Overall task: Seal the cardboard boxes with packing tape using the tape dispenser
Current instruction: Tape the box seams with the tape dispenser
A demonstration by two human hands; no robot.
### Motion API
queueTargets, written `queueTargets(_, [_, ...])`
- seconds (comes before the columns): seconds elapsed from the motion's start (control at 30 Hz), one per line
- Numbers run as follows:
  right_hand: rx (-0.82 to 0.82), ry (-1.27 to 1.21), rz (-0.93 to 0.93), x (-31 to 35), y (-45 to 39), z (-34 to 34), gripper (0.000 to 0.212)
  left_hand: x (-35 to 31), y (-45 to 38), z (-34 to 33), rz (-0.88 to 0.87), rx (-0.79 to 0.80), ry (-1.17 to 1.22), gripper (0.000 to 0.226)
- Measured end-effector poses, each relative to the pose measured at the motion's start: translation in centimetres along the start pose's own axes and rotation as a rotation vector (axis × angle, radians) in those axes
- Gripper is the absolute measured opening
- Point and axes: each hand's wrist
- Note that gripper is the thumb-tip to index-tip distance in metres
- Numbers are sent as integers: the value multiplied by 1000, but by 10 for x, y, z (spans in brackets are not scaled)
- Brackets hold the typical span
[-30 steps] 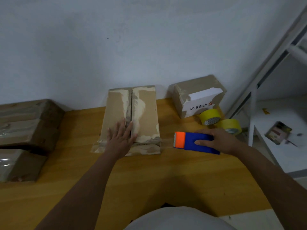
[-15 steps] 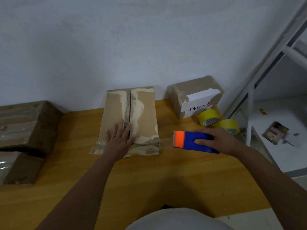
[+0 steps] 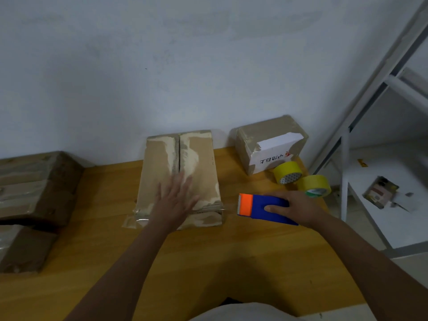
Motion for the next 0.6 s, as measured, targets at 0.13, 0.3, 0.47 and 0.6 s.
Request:
queueTargets(0.13, [-13, -6, -16, 1, 2, -2, 43, -52, -18, -12, -293, 84, -104, 63])
queueTargets(0.3, [-43, -21, -28, 1, 10, -4, 38, -51, -25, -30, -308, 82, -175, 68])
queueTargets(0.47, [-54, -30, -11, -8, 33, 0, 39, -48, -29, -33, -318, 97, -148, 67])
queueTargets(0.6, [-66, -1, -53, -26, 57, 11, 39, -46, -31, -35, -323, 94, -138, 66])
Point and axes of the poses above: each hand's wrist, its own y-axis away from the middle knuckle, its own z-axis out of the back of the hand, x = y × z, and after that the axes turned 10 degrees about z, right-handed
